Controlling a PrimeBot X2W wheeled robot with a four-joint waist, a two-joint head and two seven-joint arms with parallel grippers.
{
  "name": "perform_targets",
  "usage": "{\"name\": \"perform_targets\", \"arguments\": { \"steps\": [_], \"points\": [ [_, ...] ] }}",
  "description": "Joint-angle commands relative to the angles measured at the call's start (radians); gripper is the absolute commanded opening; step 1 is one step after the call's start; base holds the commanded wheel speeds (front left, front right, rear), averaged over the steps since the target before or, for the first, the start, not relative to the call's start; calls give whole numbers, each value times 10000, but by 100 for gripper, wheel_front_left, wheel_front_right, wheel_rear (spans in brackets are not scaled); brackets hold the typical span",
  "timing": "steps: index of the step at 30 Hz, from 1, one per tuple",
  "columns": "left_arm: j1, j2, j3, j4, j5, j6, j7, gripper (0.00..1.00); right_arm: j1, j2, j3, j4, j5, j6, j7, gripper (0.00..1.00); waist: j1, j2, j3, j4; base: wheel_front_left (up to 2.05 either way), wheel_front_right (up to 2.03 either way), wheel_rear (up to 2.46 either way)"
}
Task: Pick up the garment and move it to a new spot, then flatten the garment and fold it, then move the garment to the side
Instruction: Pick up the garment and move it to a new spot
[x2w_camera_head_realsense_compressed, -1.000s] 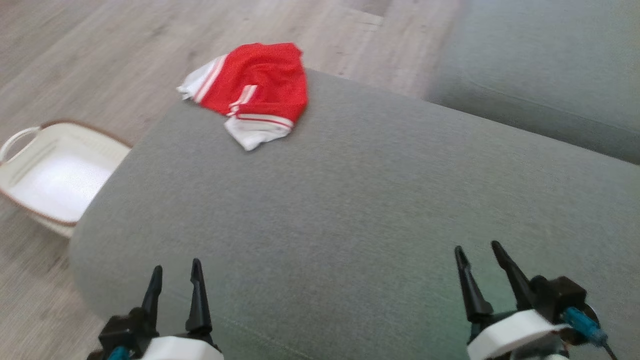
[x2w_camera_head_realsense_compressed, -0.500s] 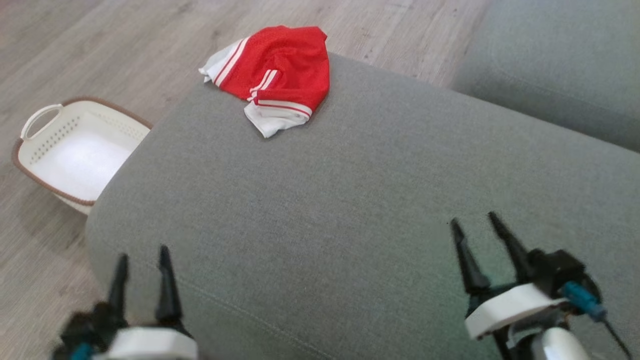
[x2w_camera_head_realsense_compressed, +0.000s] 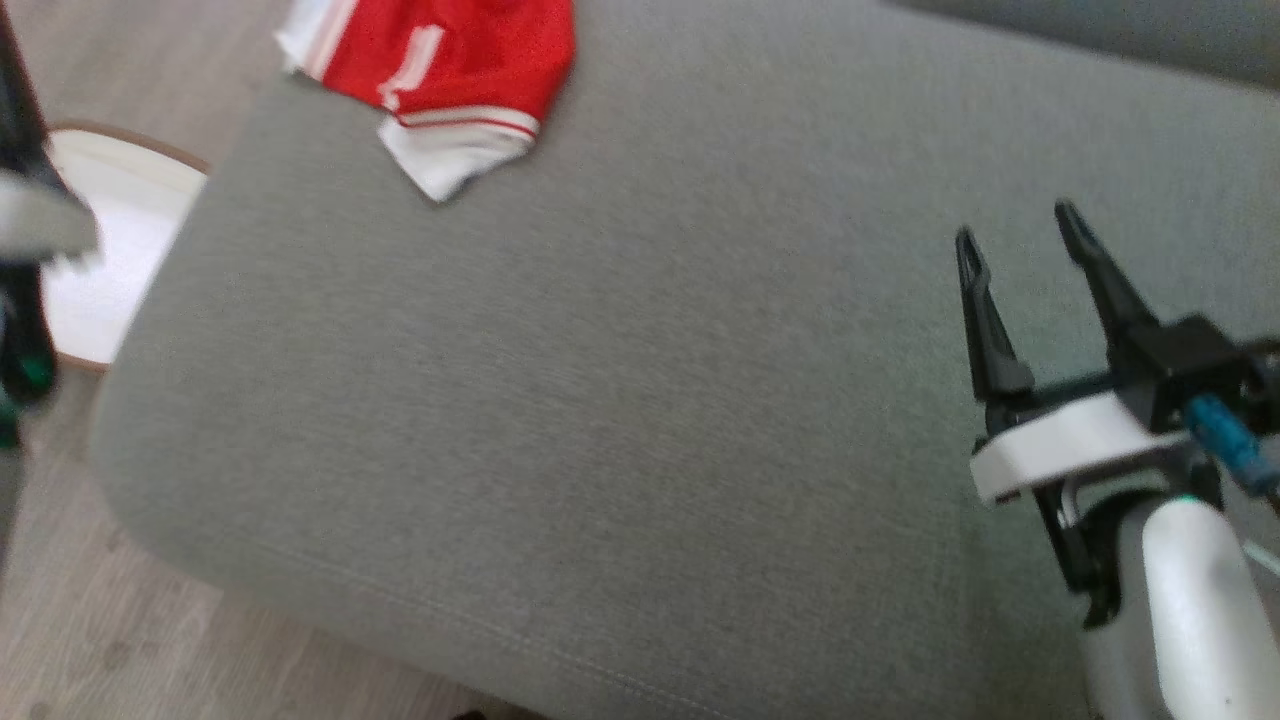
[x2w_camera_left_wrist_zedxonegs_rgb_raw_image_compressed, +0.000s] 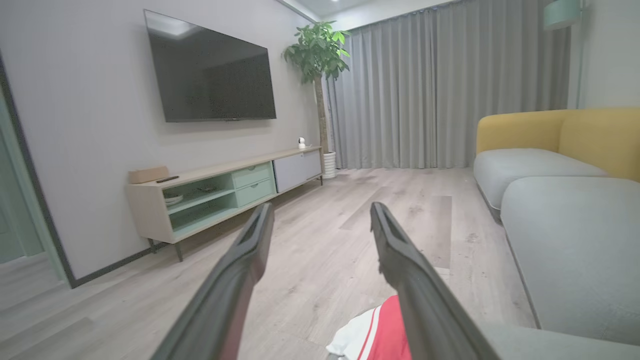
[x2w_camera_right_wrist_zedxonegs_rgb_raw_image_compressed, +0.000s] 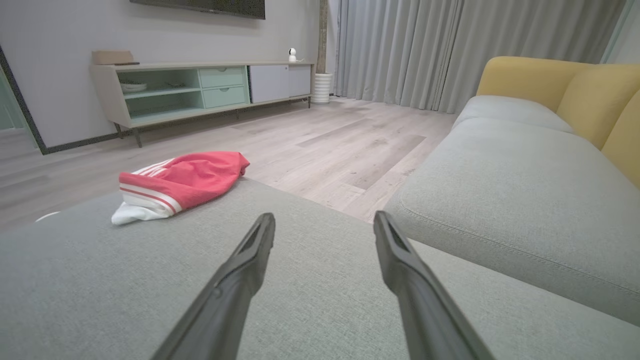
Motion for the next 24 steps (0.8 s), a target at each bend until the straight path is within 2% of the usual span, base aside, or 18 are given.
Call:
{"name": "perform_targets", "arguments": {
  "steps": [1, 6, 10, 17, 23, 24],
  "points": [
    [-895, 436, 528, -40, -124, -98, 191, 100, -498, -32, 228, -527, -159, -7, 132, 100, -2, 0, 1073, -818, 0, 0, 0],
    [-2806, 72, 275, 1843, -422, -569, 731, 100, -862, -32, 359, -1187, -582, -7, 715, 100, -2, 0, 2116, -1349, 0, 0, 0],
    [-3650, -543, -54, 3545, -902, -1134, 1265, 100, -927, -32, 456, -1692, -874, -7, 1131, 100, -2, 0, 2822, -1582, 0, 0, 0],
    [-4134, -1199, -624, 5905, -1292, -2043, 1956, 100, -895, -32, 416, -2223, -1092, -7, 1312, 100, -2, 0, 3501, -1813, 0, 0, 0],
    [-4288, -1344, -728, 7380, -1436, -2487, 1896, 100, -925, -32, 346, -2443, -1097, -7, 1285, 100, -2, 0, 3839, -1984, 0, 0, 0],
    [-4331, -1368, -739, 7513, -1445, -2552, 1838, 80, -923, -32, 333, -2444, -1093, -7, 1270, 100, -2, 0, 3856, -1993, 0, 0, 0]
  ]
}}
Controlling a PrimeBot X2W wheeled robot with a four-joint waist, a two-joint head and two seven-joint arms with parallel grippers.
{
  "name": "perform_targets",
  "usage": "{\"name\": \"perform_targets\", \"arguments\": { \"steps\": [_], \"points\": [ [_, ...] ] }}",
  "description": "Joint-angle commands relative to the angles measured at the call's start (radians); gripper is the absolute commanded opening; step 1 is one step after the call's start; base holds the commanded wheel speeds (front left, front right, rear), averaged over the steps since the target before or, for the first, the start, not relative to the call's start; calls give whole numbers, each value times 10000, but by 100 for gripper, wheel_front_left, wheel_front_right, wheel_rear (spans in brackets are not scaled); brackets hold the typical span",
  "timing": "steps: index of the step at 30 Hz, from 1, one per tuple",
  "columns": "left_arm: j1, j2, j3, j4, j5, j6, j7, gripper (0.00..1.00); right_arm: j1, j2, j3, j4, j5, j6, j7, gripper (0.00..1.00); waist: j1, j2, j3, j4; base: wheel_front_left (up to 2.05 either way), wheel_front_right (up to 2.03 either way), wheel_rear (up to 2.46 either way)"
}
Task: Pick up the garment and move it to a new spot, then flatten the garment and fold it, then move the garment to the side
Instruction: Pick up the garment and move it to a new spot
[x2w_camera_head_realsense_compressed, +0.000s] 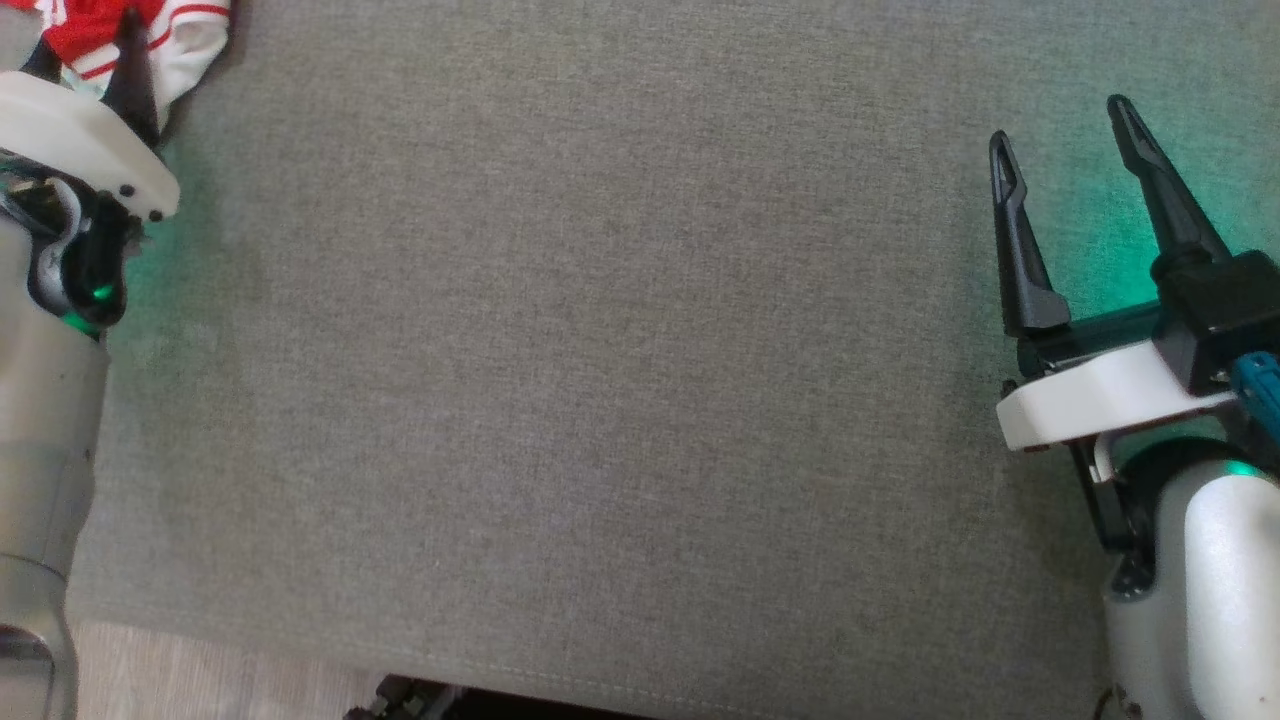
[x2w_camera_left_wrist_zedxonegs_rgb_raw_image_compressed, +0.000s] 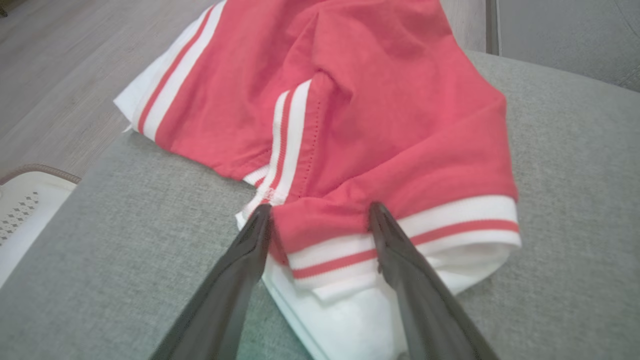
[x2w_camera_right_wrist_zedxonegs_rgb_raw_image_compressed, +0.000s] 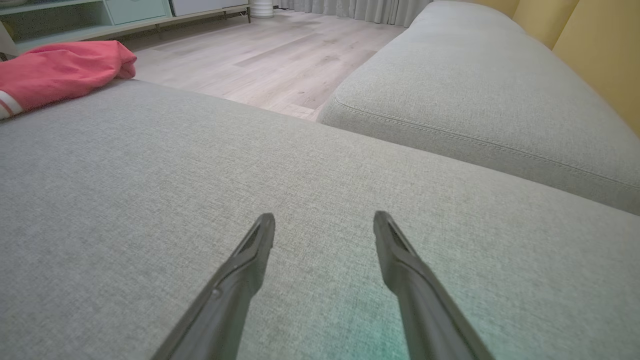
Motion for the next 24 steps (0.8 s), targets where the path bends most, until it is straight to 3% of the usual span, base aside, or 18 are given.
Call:
{"name": "perform_targets", "arguments": {
  "steps": [1, 3, 13, 24],
  "points": [
    [-412, 547, 254, -25, -42, -79, -57, 36, -147, 9, 258, -417, -39, -7, 6, 100, -1, 0, 22, -29, 0, 0, 0],
    [-477, 496, 179, 216, -57, -224, -51, 0, -146, 9, 225, -355, -9, -7, -40, 100, -1, 0, -16, -49, 0, 0, 0],
    [-867, 662, -114, 654, 230, -491, -632, 0, -208, 9, 64, 192, 429, -7, -514, 100, -1, 0, -820, -120, 0, 0, 0],
    [-1410, 1321, -770, -502, 862, -671, -439, 0, 299, 9, -169, 1517, 1473, -7, -1527, 100, -1, 0, -3090, -742, 0, 0, 0]
  ]
}}
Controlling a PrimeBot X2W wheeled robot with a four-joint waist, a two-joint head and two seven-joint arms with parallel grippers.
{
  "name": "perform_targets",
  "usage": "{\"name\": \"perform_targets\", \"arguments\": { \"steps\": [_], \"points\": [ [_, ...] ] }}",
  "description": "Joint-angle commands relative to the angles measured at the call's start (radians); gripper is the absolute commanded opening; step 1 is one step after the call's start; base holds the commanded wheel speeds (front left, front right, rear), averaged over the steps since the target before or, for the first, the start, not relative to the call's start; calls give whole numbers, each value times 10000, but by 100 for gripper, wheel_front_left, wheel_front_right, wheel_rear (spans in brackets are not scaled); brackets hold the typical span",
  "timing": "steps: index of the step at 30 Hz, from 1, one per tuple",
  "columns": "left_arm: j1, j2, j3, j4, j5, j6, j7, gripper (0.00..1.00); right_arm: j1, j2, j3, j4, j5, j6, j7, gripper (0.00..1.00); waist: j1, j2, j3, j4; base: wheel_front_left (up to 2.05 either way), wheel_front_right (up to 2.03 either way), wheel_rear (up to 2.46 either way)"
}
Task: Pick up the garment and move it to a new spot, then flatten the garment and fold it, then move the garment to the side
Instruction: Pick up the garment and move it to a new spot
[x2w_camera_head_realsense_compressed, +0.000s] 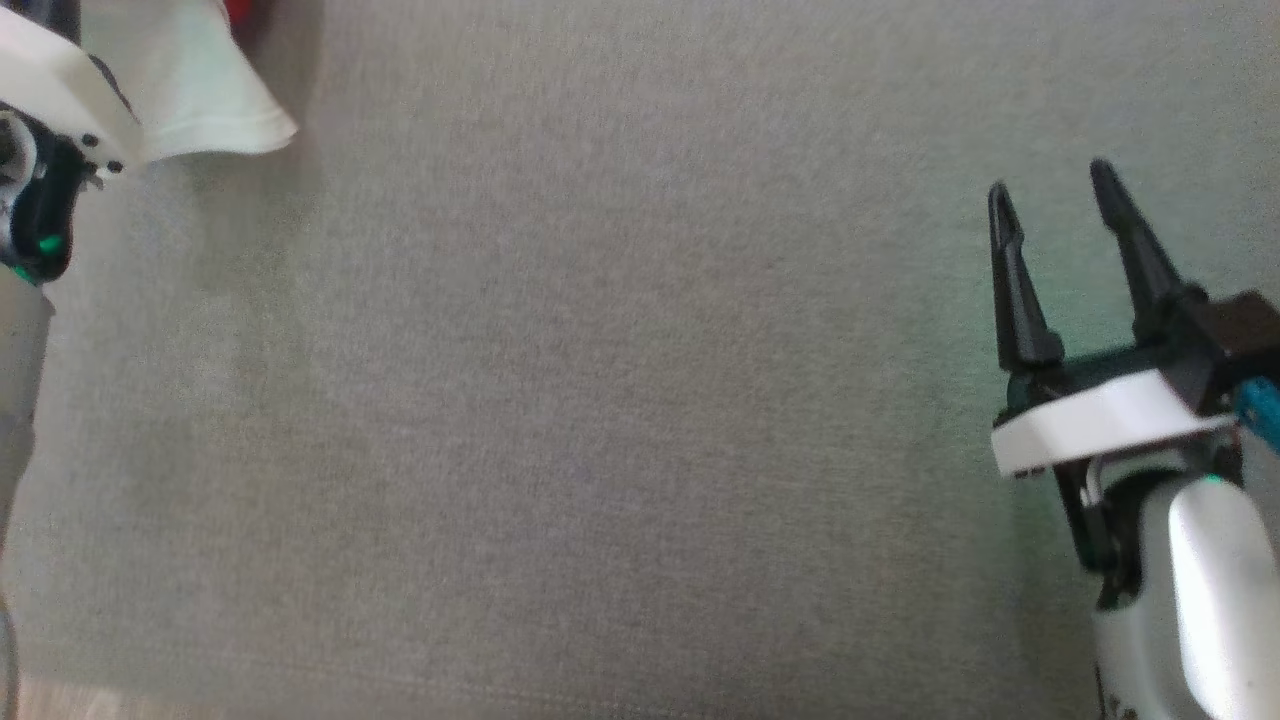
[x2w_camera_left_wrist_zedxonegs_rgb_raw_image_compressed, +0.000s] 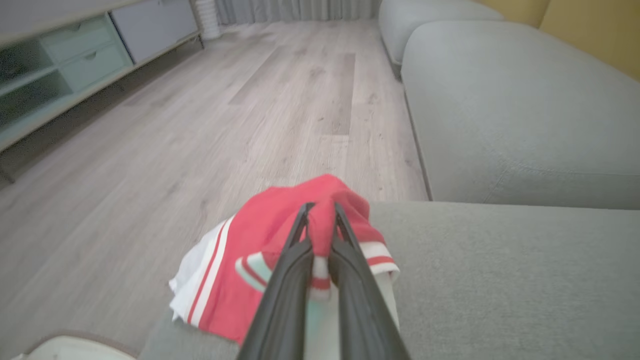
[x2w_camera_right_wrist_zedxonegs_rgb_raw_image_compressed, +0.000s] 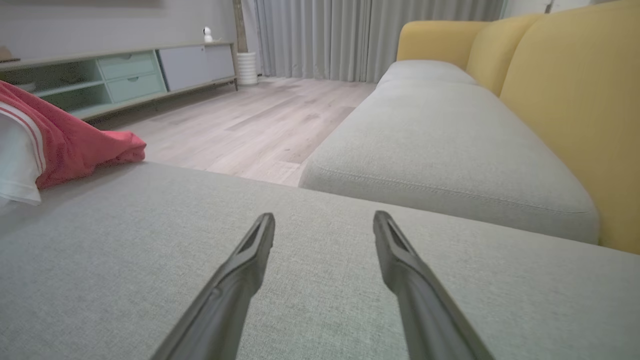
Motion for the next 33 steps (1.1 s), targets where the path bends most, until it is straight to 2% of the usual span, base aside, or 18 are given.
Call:
{"name": "perform_targets", "arguments": {
  "steps": [1, 10, 15, 19, 22, 26, 33],
  "points": [
    [-556, 736, 176, -503, 123, -62, 125, 0, 247, 7, 174, -162, 201, -7, -183, 100, 1, 0, -1010, -496, 0, 0, 0],
    [-1148, 935, -355, -2553, 518, 91, 1239, 0, 1019, 7, 168, 1059, 1178, -7, -1055, 100, 1, 0, -2838, -2186, 0, 0, 0],
    [-1791, 318, -373, -3613, 460, 406, 1357, 0, 1185, 7, 371, 1456, 1574, -7, -1375, 100, 1, 0, -3212, -3088, 0, 0, 0],
    [-2312, -328, -316, -4252, 375, 688, 1151, 0, 1137, 7, 547, 1599, 1735, -7, -1542, 100, 1, 0, -3221, -3533, 0, 0, 0],
    [-2410, -621, -431, -4623, 332, 695, 1136, 0, 1106, 7, 566, 1652, 1788, -7, -1635, 100, 1, 0, -3113, -3647, 0, 0, 0],
    [-1853, -738, -509, -5156, 144, 728, 1059, 0, 1138, 7, 390, 1703, 1763, -7, -1727, 100, 1, 0, -2883, -3534, 0, 0, 0],
    [1196, -644, -284, -5652, -686, 1294, 574, 0, 1261, 7, 147, 1598, 1615, -7, -1688, 100, 1, 0, -2351, -3057, 0, 0, 0]
  ]
}}
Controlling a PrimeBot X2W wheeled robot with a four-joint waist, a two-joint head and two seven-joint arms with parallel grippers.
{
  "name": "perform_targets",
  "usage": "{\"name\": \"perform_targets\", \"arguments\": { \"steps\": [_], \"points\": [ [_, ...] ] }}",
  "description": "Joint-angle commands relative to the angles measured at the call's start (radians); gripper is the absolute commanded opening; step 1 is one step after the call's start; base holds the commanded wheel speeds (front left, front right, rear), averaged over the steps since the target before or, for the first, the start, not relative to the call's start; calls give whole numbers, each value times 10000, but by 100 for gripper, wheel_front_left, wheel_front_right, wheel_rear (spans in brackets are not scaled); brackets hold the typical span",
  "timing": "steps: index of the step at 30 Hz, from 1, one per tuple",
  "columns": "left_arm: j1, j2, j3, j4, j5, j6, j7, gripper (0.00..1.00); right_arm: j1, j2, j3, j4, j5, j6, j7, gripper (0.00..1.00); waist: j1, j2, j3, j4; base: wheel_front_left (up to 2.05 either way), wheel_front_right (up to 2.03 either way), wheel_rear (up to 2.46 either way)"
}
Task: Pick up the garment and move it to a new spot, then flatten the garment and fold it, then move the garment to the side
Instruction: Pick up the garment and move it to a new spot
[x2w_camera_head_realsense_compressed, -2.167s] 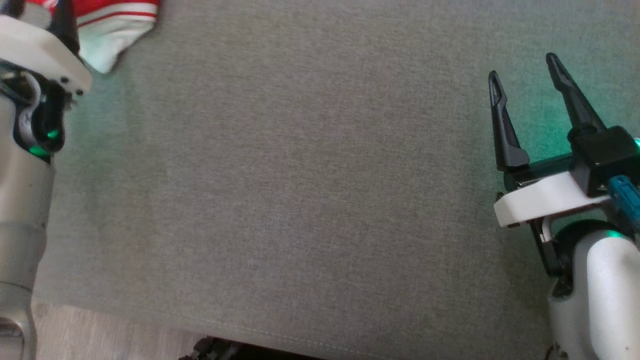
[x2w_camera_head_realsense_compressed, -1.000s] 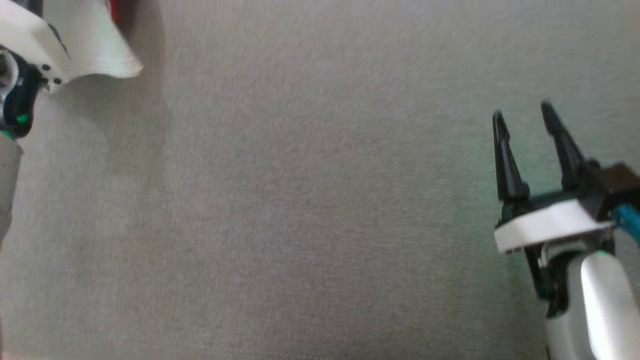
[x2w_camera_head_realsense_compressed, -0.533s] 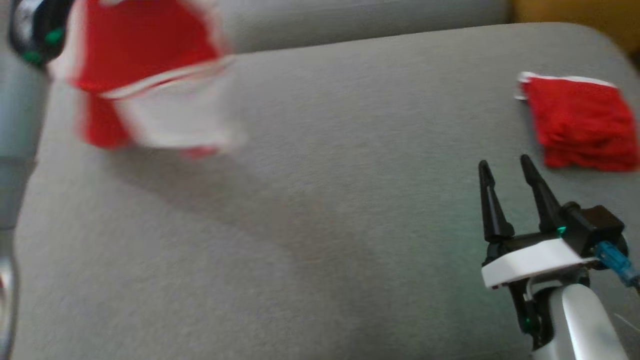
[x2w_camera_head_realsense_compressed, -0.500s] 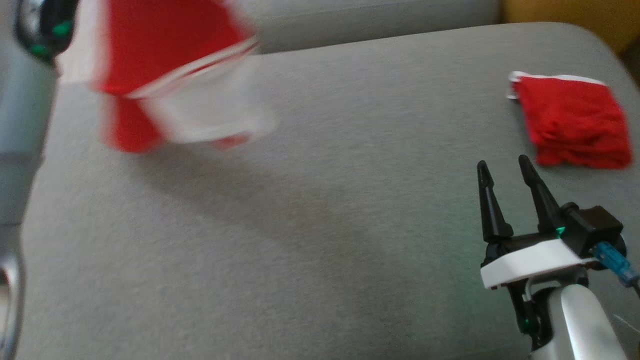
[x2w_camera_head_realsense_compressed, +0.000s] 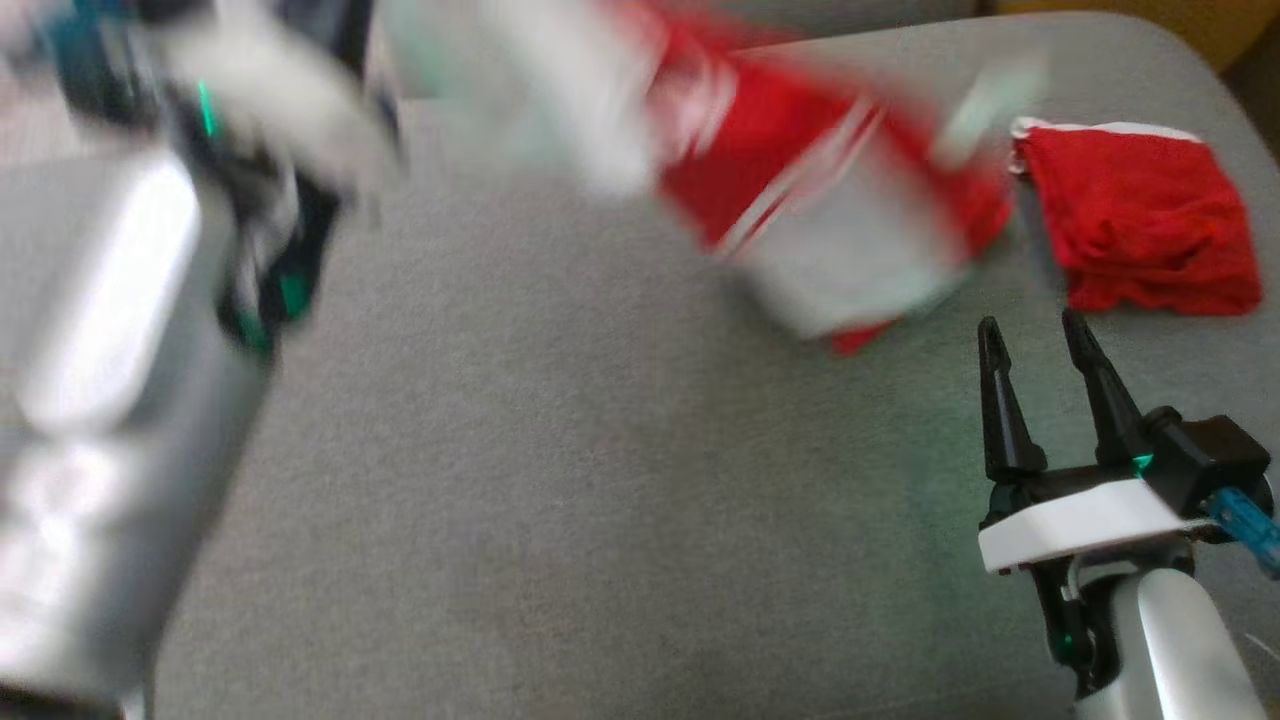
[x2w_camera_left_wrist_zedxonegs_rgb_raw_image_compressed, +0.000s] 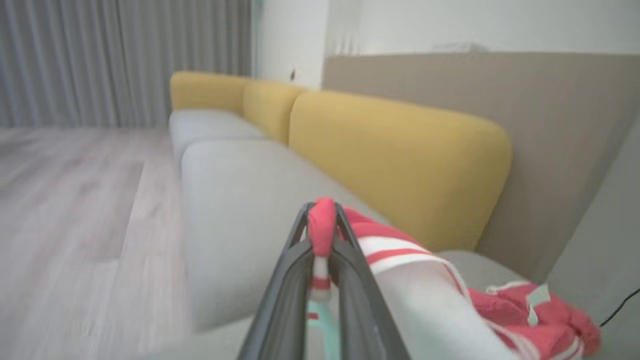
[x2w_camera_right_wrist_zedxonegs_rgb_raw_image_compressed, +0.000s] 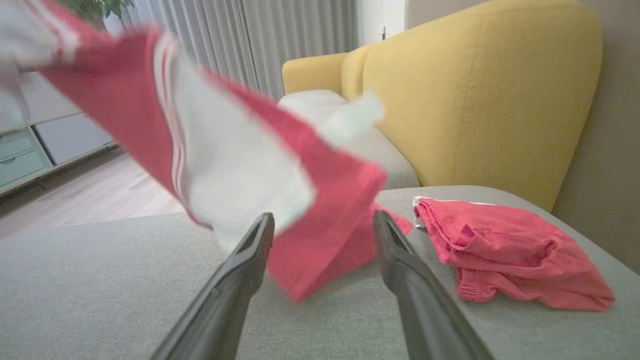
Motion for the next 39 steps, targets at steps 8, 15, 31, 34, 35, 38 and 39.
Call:
{"name": "perform_targets", "arguments": {
  "steps": [8, 15, 31, 34, 35, 38, 39],
  "points": [
    [2147, 831, 797, 1362, -196, 313, -1429, 0, -487, -20, 329, -562, -156, -7, 6, 100, -1, -1, 1121, 244, 0, 0, 0],
    [1723, 760, 896, 2378, -49, 120, -2200, 0, -825, -20, 377, -562, -274, -7, 24, 100, -1, -1, 1646, 223, 0, 0, 0],
    [2269, 476, 828, 2871, -99, -171, -3382, 100, -716, -20, 142, 12, -606, -7, -25, 100, -1, -1, 210, 653, 0, 0, 0],
    [3432, 319, 710, 2205, -167, 108, -3646, 100, -304, -20, 53, 40, -659, -7, 35, 100, -1, -1, -374, 858, 0, 0, 0],
    [3767, 276, 674, 1995, -186, 206, -3700, 100, -183, -20, 39, 36, -669, -7, 51, 100, -1, -1, -501, 908, 0, 0, 0],
    [4764, 207, 715, 1293, -266, 660, -3895, 100, 167, -20, 19, -11, -684, -7, 78, 100, -1, -1, -759, 1004, 0, 0, 0],
    [5104, 148, 777, 1034, -345, 817, -3973, 100, 281, -20, 14, -26, -687, -7, 79, 100, -1, -1, -841, 1031, 0, 0, 0]
  ]
}}
